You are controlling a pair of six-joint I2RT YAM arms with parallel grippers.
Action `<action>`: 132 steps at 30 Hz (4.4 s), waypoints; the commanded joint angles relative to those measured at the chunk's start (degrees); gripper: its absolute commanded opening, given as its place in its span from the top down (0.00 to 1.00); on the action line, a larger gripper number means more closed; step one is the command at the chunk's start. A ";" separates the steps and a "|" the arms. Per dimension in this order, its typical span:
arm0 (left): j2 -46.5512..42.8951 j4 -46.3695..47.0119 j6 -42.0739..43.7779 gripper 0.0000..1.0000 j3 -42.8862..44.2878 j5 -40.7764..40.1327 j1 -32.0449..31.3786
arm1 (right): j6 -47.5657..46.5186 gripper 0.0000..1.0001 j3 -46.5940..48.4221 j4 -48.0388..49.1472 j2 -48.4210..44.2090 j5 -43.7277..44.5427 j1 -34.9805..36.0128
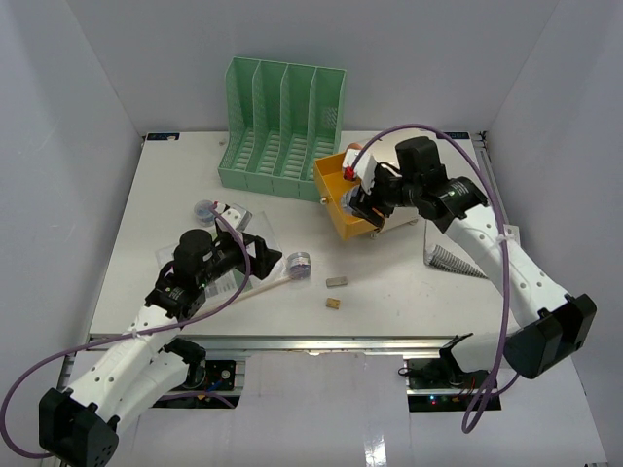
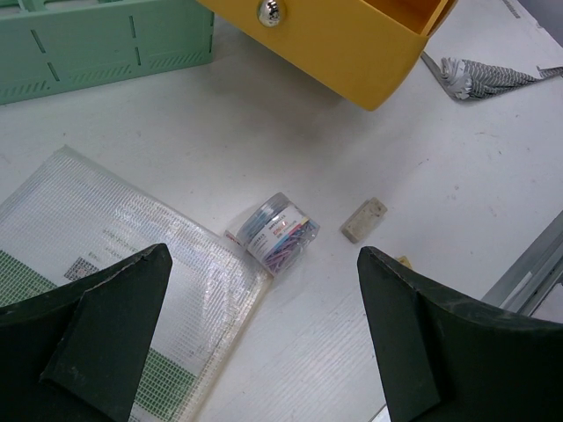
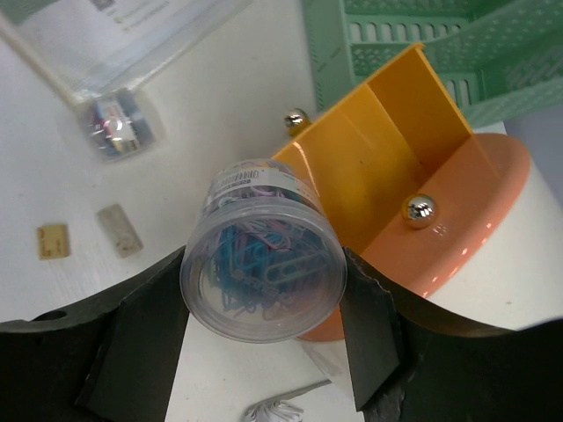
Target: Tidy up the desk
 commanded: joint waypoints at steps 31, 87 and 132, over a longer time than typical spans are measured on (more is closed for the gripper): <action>20.89 5.14 -13.02 0.02 7.35 8.14 -0.81 | 3.67 0.10 -0.30 4.90 2.67 7.75 2.27; 39.57 -20.77 -16.45 1.00 43.73 -34.08 -21.38 | 9.31 0.10 -45.07 22.45 -37.38 -31.56 -29.73; 74.86 -37.60 -29.77 0.29 92.27 -27.51 -14.19 | 9.40 0.10 -45.50 22.36 -38.25 -31.74 -30.34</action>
